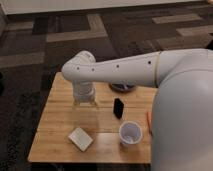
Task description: Knock the eraser over
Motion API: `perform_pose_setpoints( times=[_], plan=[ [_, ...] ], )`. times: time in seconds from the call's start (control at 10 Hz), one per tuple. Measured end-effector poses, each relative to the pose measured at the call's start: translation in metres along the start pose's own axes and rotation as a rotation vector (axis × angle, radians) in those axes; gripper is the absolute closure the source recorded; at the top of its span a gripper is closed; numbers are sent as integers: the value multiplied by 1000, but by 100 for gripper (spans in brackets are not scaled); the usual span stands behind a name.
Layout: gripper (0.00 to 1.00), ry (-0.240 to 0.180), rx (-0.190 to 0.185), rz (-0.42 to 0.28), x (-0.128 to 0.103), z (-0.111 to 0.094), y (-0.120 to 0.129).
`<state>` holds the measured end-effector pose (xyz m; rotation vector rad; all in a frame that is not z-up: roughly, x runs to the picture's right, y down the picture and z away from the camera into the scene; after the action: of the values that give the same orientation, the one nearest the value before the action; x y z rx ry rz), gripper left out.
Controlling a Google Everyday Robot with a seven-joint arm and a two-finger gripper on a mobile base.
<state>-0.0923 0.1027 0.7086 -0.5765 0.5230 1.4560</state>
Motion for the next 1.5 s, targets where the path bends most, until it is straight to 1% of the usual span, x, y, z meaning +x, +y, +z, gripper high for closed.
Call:
perform_pose_setpoints(
  times=[0.3,0.5,0.6,0.9,1.2,1.4,1.5],
  plan=[
    [35,-2,-14,16,1,5,-14],
    [35,1,-36,20,2,13,-26],
    [35,2,-42,19,2,15,-29],
    [35,-9,-66,-13,-3,22,-44],
    [35,-26,-68,-38,-9,24,-58],
    [35,-30,-73,-34,-9,26,-65],
    [35,-32,-81,-19,-9,30,-76]
  ],
)
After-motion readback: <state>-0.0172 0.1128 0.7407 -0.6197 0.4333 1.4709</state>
